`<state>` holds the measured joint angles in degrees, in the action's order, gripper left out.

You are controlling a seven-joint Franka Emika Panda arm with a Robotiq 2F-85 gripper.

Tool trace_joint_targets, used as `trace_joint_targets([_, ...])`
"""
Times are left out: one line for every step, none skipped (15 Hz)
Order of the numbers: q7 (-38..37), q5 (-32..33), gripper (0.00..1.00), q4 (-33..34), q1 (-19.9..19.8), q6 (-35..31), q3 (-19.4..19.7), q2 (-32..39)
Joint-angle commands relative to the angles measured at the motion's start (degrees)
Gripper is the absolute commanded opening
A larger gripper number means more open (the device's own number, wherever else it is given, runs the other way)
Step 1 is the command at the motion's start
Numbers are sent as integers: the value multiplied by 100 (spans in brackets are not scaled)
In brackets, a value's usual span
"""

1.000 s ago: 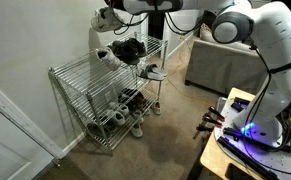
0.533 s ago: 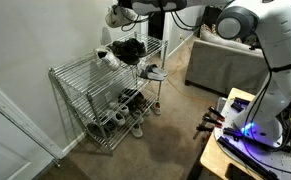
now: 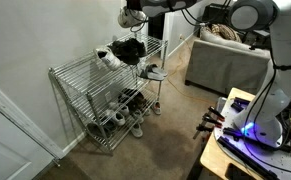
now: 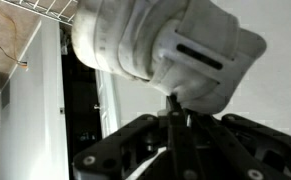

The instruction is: Move the white shoes on the top rack to the right

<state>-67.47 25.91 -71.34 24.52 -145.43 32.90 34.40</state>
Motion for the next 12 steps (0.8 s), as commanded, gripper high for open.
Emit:
trace_joint_targets([-547, 417, 1, -868, 353, -221, 387, -315])
trace_joint_targets([-805, 826, 1, -931, 176, -124, 134, -388])
trace_joint_targets([-1040, 1086, 1, -1022, 230, -91, 235, -392])
trace_joint_targets([-1315, 1386, 1, -1108, 232, -62, 251, -408])
trace_joint_targets([-1582, 1695, 1, -1191, 208, -16, 223, -443])
trace_joint_targets([-1803, 1981, 1, -1259, 163, 45, 162, -482])
trace_joint_targets([-2009, 2245, 1, -1328, 105, 87, 68, -526])
trace_joint_targets([-2186, 2491, 1, -1386, 47, 144, -26, -568])
trace_joint_targets([-2372, 2716, 1, -1433, -30, 170, -142, -594])
trace_joint_targets([-2535, 2931, 1, -1476, -114, 233, -277, -630])
trace_joint_targets([-2723, 3127, 1, -1502, -221, 279, -438, -638])
trace_joint_targets([-2887, 3284, 1, -1524, -356, 319, -625, -640])
